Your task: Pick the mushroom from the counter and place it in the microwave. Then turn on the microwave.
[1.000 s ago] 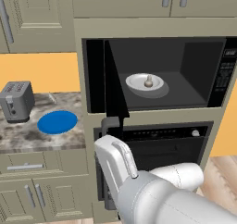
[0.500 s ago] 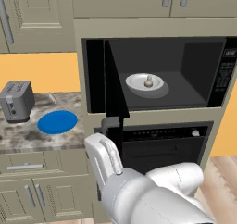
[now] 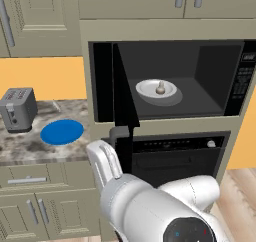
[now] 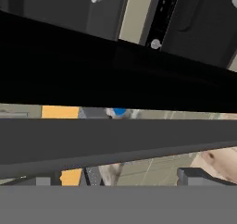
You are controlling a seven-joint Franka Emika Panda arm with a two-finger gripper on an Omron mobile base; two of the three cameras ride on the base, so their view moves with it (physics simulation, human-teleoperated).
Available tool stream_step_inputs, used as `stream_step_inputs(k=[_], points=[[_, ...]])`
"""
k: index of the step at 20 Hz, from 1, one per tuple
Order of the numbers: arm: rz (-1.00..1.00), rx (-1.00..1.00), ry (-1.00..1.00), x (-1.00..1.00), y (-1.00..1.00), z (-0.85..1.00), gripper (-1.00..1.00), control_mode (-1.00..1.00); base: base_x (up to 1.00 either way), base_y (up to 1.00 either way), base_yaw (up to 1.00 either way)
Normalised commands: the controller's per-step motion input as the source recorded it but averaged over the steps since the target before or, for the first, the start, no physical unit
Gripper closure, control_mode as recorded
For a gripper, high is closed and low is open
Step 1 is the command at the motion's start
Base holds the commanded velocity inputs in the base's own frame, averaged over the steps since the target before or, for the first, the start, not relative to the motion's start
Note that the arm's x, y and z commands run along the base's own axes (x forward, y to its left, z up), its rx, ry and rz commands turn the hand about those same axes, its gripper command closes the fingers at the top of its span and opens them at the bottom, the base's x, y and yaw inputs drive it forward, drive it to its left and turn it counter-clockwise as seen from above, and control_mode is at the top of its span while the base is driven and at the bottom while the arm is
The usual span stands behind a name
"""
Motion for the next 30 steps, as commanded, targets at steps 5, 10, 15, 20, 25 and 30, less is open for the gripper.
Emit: stream_step_inputs(k=[5, 10, 15, 20, 25, 30], points=[[0.0, 0.01, -0.13, 0.19, 0.09, -0.31, -1.0, -1.0, 0.0, 0.0, 0.0], [0.0, 0.01, -0.17, 0.09, 0.05, -0.29, -1.0, -1.0, 0.0, 0.0, 0.0], [0.0, 0.04, -0.1, 0.14, 0.0, -0.28, -1.0, -1.0, 0.0, 0.0, 0.0], [0.0, 0.05, -0.05, 0.21, 0.0, -0.28, -1.0, -1.0, 0.0, 0.0, 0.0], [0.0, 0.06, -0.05, 0.23, 0.0, -0.27, -1.0, -1.0, 0.0, 0.0, 0.0], [0.0, 0.05, -0.07, 0.1, -0.01, -0.23, -1.0, -1.0, 0.0, 0.0, 0.0]])
